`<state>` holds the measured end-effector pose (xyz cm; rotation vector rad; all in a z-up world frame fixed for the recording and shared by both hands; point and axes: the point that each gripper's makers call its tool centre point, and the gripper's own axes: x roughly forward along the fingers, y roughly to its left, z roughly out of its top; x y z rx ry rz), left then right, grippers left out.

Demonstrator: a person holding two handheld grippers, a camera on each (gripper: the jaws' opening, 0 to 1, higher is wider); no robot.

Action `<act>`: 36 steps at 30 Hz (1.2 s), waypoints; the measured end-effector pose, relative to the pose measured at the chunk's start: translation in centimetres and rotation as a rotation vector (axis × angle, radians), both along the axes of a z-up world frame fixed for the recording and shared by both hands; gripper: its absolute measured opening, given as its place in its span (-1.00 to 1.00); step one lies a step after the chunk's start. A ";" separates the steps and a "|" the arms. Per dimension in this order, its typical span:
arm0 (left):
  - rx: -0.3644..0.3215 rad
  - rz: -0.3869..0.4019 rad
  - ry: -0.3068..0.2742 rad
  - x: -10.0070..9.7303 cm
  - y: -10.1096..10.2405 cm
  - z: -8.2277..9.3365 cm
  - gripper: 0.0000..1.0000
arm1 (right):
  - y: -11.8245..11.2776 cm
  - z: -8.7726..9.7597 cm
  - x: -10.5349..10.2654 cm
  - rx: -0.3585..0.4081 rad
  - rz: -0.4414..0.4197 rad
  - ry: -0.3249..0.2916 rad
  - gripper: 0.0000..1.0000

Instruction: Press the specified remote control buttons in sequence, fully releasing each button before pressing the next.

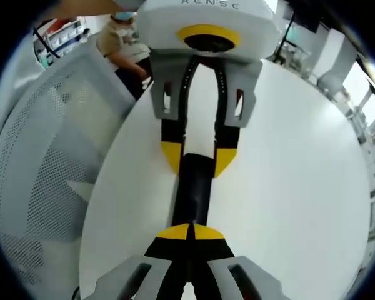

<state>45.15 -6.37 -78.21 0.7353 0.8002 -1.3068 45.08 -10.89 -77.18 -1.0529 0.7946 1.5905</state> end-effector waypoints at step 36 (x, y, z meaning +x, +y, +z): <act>0.004 0.002 0.003 -0.3 -0.1 0.1 -0.53 | -0.1 -0.1 -0.1 -0.003 -0.027 0.012 -1.00</act>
